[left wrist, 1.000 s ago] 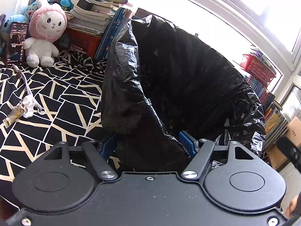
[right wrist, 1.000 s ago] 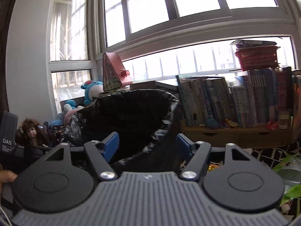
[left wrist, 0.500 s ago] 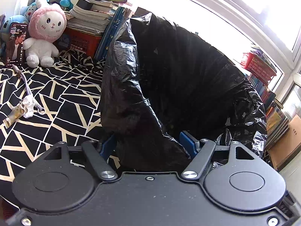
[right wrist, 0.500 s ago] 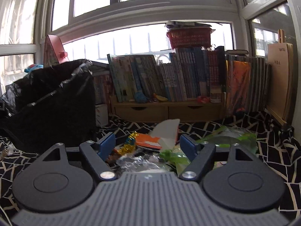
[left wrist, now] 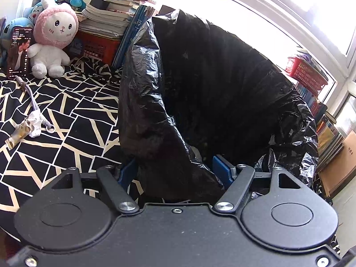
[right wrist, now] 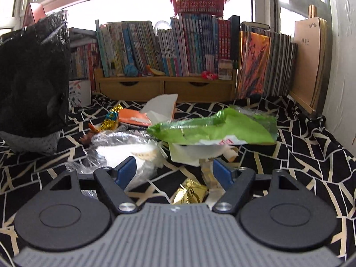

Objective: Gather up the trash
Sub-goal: 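Move the right gripper back down to the trash pile, then grasp the gold candy wrapper with the right gripper and lift it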

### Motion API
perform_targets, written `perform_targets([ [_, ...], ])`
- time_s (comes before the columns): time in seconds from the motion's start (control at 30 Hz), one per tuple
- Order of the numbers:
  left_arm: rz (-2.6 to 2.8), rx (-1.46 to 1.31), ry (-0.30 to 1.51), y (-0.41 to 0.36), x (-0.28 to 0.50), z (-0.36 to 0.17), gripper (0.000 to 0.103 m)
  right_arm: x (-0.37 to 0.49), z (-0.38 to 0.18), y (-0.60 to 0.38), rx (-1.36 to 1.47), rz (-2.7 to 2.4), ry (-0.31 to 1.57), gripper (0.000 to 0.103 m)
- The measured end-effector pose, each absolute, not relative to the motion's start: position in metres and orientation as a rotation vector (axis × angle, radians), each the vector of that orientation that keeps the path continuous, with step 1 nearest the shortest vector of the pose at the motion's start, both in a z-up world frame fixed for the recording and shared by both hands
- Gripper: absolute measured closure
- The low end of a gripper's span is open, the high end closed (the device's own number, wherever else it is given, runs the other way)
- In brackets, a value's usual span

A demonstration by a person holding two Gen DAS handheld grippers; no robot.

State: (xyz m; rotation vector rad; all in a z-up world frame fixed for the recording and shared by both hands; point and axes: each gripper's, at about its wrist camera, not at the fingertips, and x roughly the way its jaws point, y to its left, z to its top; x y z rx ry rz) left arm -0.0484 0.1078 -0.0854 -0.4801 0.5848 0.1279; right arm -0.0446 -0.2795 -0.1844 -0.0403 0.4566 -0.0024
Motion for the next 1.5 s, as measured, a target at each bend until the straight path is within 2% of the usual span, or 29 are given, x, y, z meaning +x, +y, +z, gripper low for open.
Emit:
perform_targets([
  [0.1,0.129,-0.472,0.574,0.107,-0.052,-0.085,0.037,-0.046,-0.19,-0.28,-0.053,-0.006,0.472,0.019],
  [0.2,0.101,-0.48,0.56,0.108,-0.057,-0.083,0.051,-0.047,-0.195,-0.279,-0.076,-0.022,0.484,0.02],
  [0.23,0.092,-0.48,0.557,0.107,-0.059,-0.082,0.052,-0.047,-0.196,-0.28,-0.08,-0.027,0.488,0.02],
  [0.37,0.1,-0.449,0.549,0.102,-0.061,-0.08,0.052,-0.048,-0.201,-0.282,-0.084,-0.046,0.505,0.026],
  [0.53,0.095,-0.449,0.552,0.101,-0.062,-0.082,0.052,-0.042,-0.207,-0.286,-0.064,-0.077,0.544,0.049],
  [0.6,0.09,-0.459,0.557,0.102,-0.062,-0.083,0.053,-0.039,-0.209,-0.286,-0.065,-0.09,0.556,0.052],
  [0.8,0.076,-0.487,0.57,0.105,-0.064,-0.089,0.054,-0.047,-0.198,-0.301,0.08,-0.085,0.499,0.053],
  [0.93,0.078,-0.479,0.57,0.103,-0.065,-0.09,0.054,-0.039,-0.202,-0.301,0.051,-0.15,0.541,0.062],
  [1.4,0.089,-0.558,0.618,0.109,-0.058,-0.106,0.049,-0.022,-0.22,-0.292,-0.002,-0.168,0.593,0.062],
  [1.47,0.077,-0.571,0.626,0.109,-0.056,-0.11,0.058,-0.021,-0.218,-0.293,0.009,-0.154,0.594,0.068],
  [1.5,0.081,-0.569,0.629,0.108,-0.055,-0.11,0.059,-0.022,-0.216,-0.294,0.019,-0.142,0.598,0.081],
])
